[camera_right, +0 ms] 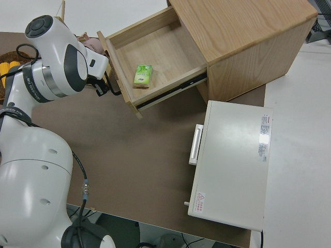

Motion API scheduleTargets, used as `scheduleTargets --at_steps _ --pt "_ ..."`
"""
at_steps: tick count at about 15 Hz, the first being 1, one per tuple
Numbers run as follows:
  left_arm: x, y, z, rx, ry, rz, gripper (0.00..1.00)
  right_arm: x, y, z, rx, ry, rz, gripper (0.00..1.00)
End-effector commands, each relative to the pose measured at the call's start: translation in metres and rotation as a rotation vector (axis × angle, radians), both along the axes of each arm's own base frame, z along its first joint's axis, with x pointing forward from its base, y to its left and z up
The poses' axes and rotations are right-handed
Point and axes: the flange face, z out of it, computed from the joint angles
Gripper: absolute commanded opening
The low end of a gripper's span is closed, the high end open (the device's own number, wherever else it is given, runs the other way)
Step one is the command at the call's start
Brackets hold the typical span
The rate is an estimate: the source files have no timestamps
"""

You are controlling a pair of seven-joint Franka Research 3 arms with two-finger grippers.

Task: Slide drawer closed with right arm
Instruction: 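Push the drawer front away from the robot with the right arm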

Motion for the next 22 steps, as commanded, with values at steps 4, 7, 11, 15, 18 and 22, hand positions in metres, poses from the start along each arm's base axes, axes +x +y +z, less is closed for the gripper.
scheduleTargets --at_steps 4,7,11,15,18,22 --pt "-0.004 0.002 0.005 -0.001 0.005 -0.006 0.99 0.029 -0.015 -0.013 -0.022 -0.007 0.033 0.000" --pt "-0.004 0.002 0.005 -0.001 0.003 -0.006 0.99 0.041 -0.030 -0.016 -0.026 -0.008 0.044 0.000" --pt "-0.004 0.002 0.005 -0.001 0.005 -0.006 0.99 0.059 -0.056 -0.016 -0.030 -0.020 0.051 0.000" --pt "-0.004 0.002 0.005 -0.001 0.005 -0.006 0.99 0.081 -0.096 -0.016 -0.040 -0.039 0.060 0.000" --pt "-0.004 0.002 0.005 -0.001 0.003 -0.006 0.99 0.091 -0.122 -0.014 -0.046 -0.073 0.060 0.000" --pt "-0.004 0.002 0.005 -0.001 0.005 -0.006 0.99 0.103 -0.156 -0.018 -0.063 -0.104 0.050 0.000"
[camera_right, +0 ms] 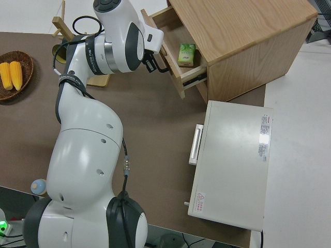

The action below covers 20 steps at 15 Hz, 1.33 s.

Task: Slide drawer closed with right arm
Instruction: 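Push the drawer front away from the robot with the right arm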

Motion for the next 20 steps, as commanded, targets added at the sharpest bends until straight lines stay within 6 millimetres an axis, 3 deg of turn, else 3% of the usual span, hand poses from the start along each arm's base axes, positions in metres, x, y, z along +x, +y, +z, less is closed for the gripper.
scheduleTargets --at_steps 1,8,12,16,20 --pt "-0.004 0.002 0.005 -0.001 0.005 -0.006 0.99 0.014 -0.026 -0.003 -0.038 -0.039 0.021 0.000" --pt "-0.004 0.002 0.005 -0.001 0.005 -0.006 0.99 0.028 -0.056 -0.002 -0.066 -0.089 0.024 0.000" --pt "-0.004 0.002 0.005 -0.001 0.003 -0.006 0.99 0.037 -0.088 -0.012 -0.127 -0.123 0.071 0.000" --pt "-0.004 0.002 0.005 -0.001 0.005 -0.006 0.99 0.044 -0.105 -0.015 -0.162 -0.140 0.069 0.000" --pt "-0.004 0.002 0.005 -0.001 0.003 -0.006 0.99 0.043 -0.099 -0.016 -0.177 -0.131 0.078 0.000"
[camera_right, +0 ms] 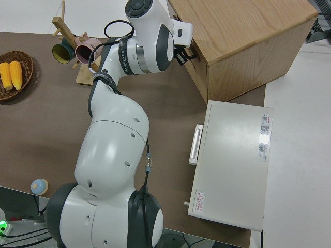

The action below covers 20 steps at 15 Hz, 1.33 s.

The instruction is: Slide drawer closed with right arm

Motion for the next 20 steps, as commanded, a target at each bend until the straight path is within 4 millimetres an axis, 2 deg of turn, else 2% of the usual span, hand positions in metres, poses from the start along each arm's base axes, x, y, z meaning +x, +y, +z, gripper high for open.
scheduleTargets --at_steps 1,2,3,4,6,7,9,10,13,16,18,20 --pt "-0.004 0.002 0.005 -0.001 0.005 -0.006 0.99 0.009 -0.022 0.009 -0.050 -0.035 0.015 0.000" --pt "-0.004 0.002 0.005 -0.001 0.005 -0.006 0.99 0.006 -0.014 0.013 -0.049 -0.020 0.019 0.000" --pt "-0.004 0.002 0.005 -0.001 0.003 -0.006 0.99 0.000 -0.011 0.025 -0.048 -0.015 0.020 0.039" --pt "-0.004 0.002 0.005 -0.001 0.003 -0.006 0.99 -0.006 0.005 0.029 -0.048 -0.007 0.042 0.187" --pt "-0.004 0.002 0.005 -0.001 0.003 -0.006 0.99 -0.017 0.021 0.031 -0.056 0.020 0.066 0.255" --pt "-0.004 0.002 0.005 -0.001 0.005 -0.006 0.99 -0.022 0.032 0.037 -0.058 0.026 0.082 0.332" --pt "-0.004 0.002 0.005 -0.001 0.005 -0.006 1.00 -0.033 0.047 0.041 -0.067 0.049 0.107 0.724" --pt "-0.004 0.002 0.005 -0.001 0.005 -0.006 0.99 -0.039 0.058 0.044 -0.077 0.055 0.139 0.977" --pt "-0.004 0.002 0.005 -0.001 0.003 -0.006 0.99 -0.061 0.083 0.056 -0.095 0.078 0.201 0.985" --pt "-0.004 0.002 0.005 -0.001 0.005 -0.006 0.99 -0.085 0.102 0.075 -0.127 0.174 0.363 0.985" --pt "-0.004 0.002 0.005 -0.001 0.003 -0.006 0.99 -0.098 0.106 0.092 -0.093 0.198 0.459 0.985" --pt "-0.004 0.002 0.005 -0.001 0.005 -0.006 0.99 -0.112 0.101 0.113 -0.055 0.212 0.534 0.985"
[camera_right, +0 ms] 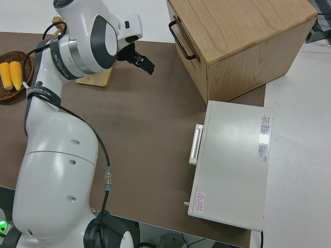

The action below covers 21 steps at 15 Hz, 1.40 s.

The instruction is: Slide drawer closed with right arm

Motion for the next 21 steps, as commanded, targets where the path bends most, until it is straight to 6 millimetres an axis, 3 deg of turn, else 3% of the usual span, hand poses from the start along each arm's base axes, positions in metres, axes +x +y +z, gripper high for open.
scheduleTargets --at_steps 1,4,10,21 --pt "-0.004 0.002 0.005 -0.001 0.005 -0.006 0.99 -0.037 -0.014 0.036 0.054 0.062 0.142 0.985" --pt "-0.004 0.002 0.005 -0.001 0.003 -0.006 0.99 -0.067 -0.018 0.060 0.069 0.143 0.219 0.985" --pt "-0.004 0.002 0.005 -0.001 0.005 -0.006 0.99 -0.103 -0.025 0.084 0.080 0.259 0.326 0.985" --pt "-0.004 0.002 0.005 -0.001 0.005 -0.006 0.99 -0.104 -0.027 0.105 0.110 0.233 0.326 0.985"
